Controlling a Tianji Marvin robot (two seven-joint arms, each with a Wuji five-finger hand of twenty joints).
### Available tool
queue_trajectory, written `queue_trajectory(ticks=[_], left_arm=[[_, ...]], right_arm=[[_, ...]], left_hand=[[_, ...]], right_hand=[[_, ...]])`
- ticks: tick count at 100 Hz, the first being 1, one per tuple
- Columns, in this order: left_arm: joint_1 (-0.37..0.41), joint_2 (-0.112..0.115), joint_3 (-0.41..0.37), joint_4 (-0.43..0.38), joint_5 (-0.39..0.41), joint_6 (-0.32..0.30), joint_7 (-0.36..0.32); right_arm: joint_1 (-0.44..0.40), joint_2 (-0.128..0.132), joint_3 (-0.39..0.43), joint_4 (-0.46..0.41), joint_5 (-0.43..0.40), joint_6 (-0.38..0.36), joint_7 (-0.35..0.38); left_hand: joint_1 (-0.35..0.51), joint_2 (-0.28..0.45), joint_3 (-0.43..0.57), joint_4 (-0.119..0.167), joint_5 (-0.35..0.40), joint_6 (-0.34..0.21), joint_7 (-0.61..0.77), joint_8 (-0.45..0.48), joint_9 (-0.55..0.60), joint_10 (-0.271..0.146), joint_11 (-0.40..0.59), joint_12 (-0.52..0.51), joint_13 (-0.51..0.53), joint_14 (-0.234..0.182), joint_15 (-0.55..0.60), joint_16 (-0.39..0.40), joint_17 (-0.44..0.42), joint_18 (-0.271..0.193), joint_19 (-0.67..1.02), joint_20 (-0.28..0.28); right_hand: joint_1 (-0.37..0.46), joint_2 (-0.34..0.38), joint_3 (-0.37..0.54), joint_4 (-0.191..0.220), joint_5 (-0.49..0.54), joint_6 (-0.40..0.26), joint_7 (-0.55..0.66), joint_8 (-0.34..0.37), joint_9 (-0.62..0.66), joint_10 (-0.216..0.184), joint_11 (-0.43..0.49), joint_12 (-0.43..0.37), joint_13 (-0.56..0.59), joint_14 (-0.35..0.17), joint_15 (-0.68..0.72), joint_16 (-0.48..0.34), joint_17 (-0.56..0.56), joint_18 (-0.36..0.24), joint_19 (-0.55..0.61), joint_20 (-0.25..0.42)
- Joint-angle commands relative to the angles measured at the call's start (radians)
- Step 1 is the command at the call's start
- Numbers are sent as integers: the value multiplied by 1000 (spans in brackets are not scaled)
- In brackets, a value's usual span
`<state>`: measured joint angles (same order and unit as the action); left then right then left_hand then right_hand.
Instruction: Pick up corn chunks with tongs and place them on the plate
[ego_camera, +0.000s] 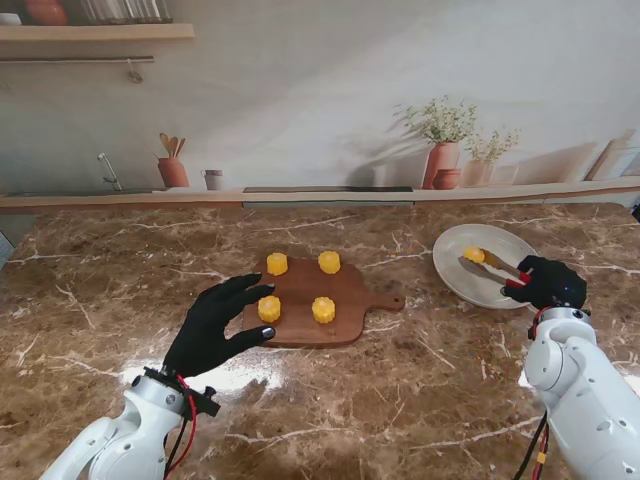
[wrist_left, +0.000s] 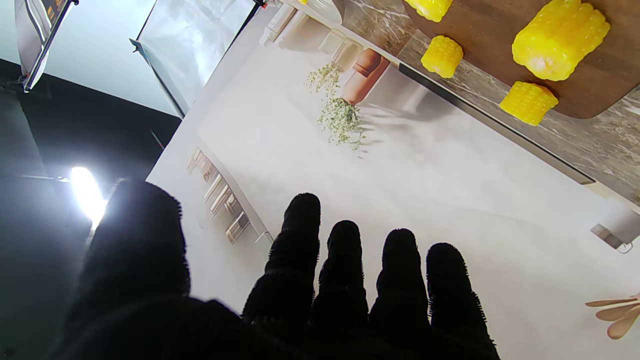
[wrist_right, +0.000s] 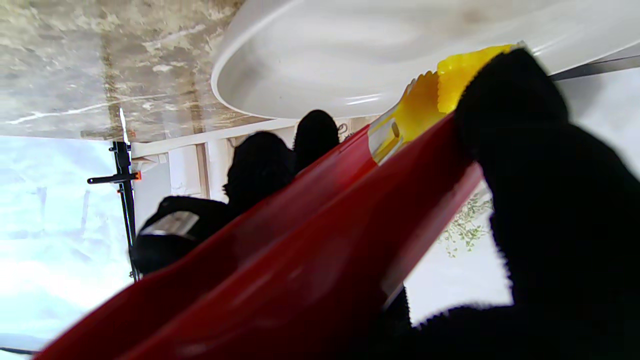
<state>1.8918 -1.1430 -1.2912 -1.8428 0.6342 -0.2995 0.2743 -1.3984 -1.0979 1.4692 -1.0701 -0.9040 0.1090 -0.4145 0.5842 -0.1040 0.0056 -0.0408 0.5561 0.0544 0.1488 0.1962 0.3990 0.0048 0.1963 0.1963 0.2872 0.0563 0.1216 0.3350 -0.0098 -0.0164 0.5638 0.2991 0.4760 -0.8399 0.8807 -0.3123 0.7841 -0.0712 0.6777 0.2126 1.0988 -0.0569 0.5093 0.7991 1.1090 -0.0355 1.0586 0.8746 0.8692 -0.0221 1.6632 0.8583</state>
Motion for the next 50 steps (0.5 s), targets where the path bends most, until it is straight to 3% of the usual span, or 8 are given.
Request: queue_trajectory(ticks=[1, 3, 5, 9, 29, 50], left_arm=[[4, 2, 4, 1, 1, 6, -1], [4, 2, 4, 1, 2, 6, -1], [4, 2, 4, 1, 2, 6, -1], [4, 2, 4, 2, 3, 6, 0], [6, 3, 3, 1, 4, 5, 0], [9, 2, 4, 0, 3, 3, 1]], right_arm=[[-3, 0, 0, 1, 11, 3, 16], [-4, 0, 0, 1, 11, 2, 15], [-5, 0, 1, -1, 11, 0, 13], [-11, -1, 4, -10, 10, -3, 14], [-62, -4, 28, -89, -3, -17, 12], [-156, -14, 20, -226, -2, -84, 0]], left_hand=[[27, 23, -26, 20, 11, -30, 4, 10, 2, -13, -17, -11, 5, -41, -20, -11, -14, -15, -27, -12], [27, 23, -26, 20, 11, -30, 4, 10, 2, -13, -17, -11, 5, -42, -20, -11, -14, -15, -27, -12], [27, 24, -26, 20, 11, -30, 4, 10, 1, -13, -17, -11, 5, -42, -19, -11, -14, -15, -27, -12], [28, 22, -26, 20, 13, -29, 4, 10, 3, -13, -16, -11, 6, -40, -19, -11, -14, -15, -27, -12], [27, 22, -26, 20, 13, -30, 4, 9, 4, -13, -15, -10, 7, -41, -18, -10, -14, -15, -27, -11], [27, 20, -26, 20, 14, -30, 5, 9, 6, -13, -14, -10, 9, -41, -17, -10, -14, -15, -27, -10]], right_hand=[[68, 71, 132, 72, 76, -20, -55, 137, -47, -5, 42, -13, 22, -111, 150, 31, 20, -112, 145, 7], [56, 67, 138, 86, 77, -9, -82, 152, -57, -3, 42, -19, 18, -113, 152, 32, 18, -114, 144, 7], [43, 63, 145, 114, 79, 2, -142, 217, -71, -2, 49, -43, 14, -116, 155, 33, 17, -116, 144, 8], [23, 56, 152, 151, 65, 13, -172, 245, -92, 0, 47, -70, 6, -120, 156, 34, 14, -120, 142, 8], [8, 53, 146, 151, 44, 28, -188, 253, -120, 2, 55, -79, -4, -122, 162, 37, 4, -121, 144, 11], [-5, 63, 145, 151, 43, 26, -193, 258, -120, 1, 55, -88, -2, -124, 162, 36, 8, -124, 144, 11]])
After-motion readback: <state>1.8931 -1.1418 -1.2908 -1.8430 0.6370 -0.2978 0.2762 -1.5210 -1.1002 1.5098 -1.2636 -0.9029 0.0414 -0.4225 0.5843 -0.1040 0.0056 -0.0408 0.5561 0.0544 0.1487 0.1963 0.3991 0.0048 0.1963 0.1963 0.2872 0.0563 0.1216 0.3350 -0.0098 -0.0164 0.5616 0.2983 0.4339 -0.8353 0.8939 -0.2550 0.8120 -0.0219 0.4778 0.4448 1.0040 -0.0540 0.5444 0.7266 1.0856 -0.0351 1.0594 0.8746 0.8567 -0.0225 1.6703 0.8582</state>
